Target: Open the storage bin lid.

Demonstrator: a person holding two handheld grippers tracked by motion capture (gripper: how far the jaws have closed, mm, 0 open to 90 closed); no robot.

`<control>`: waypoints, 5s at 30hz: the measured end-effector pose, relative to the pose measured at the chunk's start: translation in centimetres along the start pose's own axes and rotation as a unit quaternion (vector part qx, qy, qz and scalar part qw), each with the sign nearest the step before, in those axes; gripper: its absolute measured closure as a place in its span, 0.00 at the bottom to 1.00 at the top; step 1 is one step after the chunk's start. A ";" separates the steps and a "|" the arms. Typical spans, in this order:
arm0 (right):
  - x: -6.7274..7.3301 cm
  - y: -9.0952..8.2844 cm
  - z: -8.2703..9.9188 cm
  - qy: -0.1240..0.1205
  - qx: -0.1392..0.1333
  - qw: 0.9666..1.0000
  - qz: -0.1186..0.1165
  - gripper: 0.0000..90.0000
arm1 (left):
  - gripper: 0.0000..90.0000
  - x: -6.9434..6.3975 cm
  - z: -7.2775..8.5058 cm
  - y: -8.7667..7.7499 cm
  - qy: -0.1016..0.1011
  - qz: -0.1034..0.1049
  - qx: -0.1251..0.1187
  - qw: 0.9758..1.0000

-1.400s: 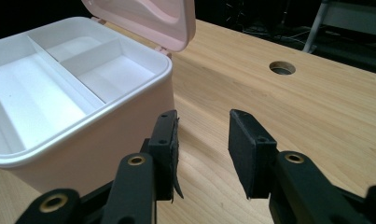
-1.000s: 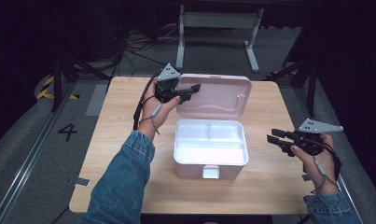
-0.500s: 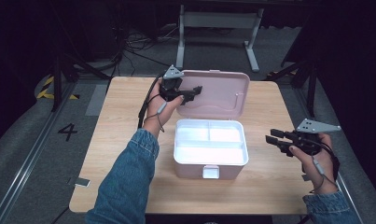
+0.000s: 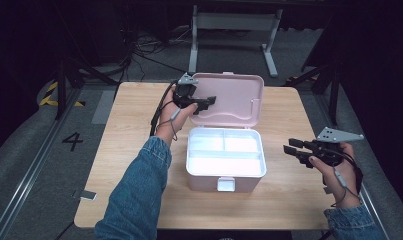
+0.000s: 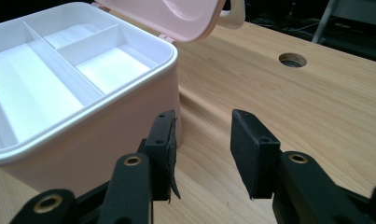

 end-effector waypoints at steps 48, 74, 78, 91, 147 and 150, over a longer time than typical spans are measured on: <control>0.2 0.7 0.1 0.004 0.005 1.000 -0.012 0.65 | 0.32 3.3 2.7 1.8 -0.063 -0.034 0.082 0.994; 0.2 1.2 0.3 0.011 0.013 1.000 -0.020 0.61 | 0.24 3.4 2.3 0.8 -0.068 -0.059 0.061 0.994; 0.1 1.7 0.2 0.007 0.014 1.000 -0.022 0.59 | 0.24 2.4 1.7 -0.4 -0.052 -0.050 0.045 0.996; -0.5 3.2 -1.1 0.002 0.008 0.999 -0.039 0.58 | 0.24 -1.5 0.1 -5.6 0.006 -0.034 0.021 0.999; -2.5 2.1 0.3 0.046 0.051 0.997 -0.026 0.54 | 0.25 3.8 12.1 -15.1 -0.006 -0.173 0.186 0.967; -2.5 2.1 0.3 0.049 0.052 0.997 -0.029 0.54 | 0.25 3.5 12.2 -15.0 -0.016 -0.147 0.183 0.972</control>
Point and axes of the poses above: each handheld gripper's, and its own axes: y roughly forward along the jaws, z roughly out of its underside, x roughly to its left, the point moved 2 cm from there along y, roughly forward along the jaws, and after that the axes turned 11 degrees about -y, right-handed, at the moved point
